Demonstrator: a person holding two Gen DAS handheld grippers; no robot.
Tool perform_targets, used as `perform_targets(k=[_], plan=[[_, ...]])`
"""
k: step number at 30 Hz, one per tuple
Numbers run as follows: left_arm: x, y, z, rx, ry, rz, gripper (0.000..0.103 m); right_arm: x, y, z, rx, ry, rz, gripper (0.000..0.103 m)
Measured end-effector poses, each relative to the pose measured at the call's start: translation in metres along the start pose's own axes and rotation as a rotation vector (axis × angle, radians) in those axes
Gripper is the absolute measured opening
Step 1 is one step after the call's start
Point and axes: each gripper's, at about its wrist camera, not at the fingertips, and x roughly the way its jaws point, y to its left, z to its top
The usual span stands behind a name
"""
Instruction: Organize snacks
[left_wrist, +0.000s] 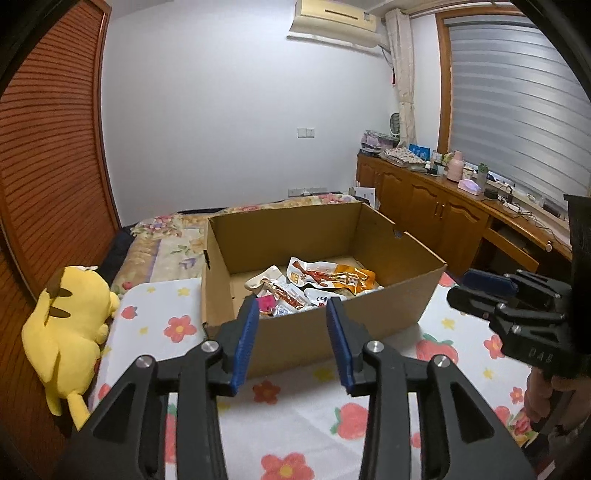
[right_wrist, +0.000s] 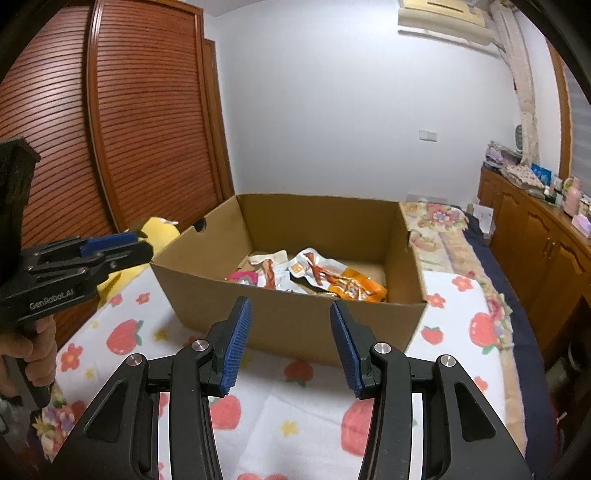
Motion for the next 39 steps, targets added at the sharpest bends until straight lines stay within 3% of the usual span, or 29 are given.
perform_targets(k=[3,9,12,15,20,26,39], plan=[[-0.014,-0.005,-0.006,0.000,-0.011,0.000,0.047,-0.014,0.001,-0.004,0.004,-0.011,-0.011,0.046],[-0.033,-0.011,-0.018,0.015,-0.019,0.018,0.050,-0.039,0.005,-0.015,0.007,-0.034,-0.050,0.052],[-0.042,-0.015,-0.023,0.021,-0.040,0.039,0.063,-0.048,0.005,-0.019,0.015,-0.047,-0.068,0.057],[-0.050,-0.017,-0.029,0.016,-0.066,0.055,0.088,-0.057,0.007,-0.024,0.006,-0.064,-0.091,0.067],[-0.058,-0.021,-0.036,0.013,-0.090,0.091,0.102,-0.064,0.010,-0.032,-0.001,-0.083,-0.118,0.079],[-0.064,-0.022,-0.043,0.011,-0.116,0.133,0.103,-0.067,0.013,-0.037,-0.002,-0.104,-0.153,0.102],[-0.076,-0.028,-0.060,-0.022,-0.102,0.162,0.103,-0.075,0.015,-0.047,0.000,-0.109,-0.174,0.103]])
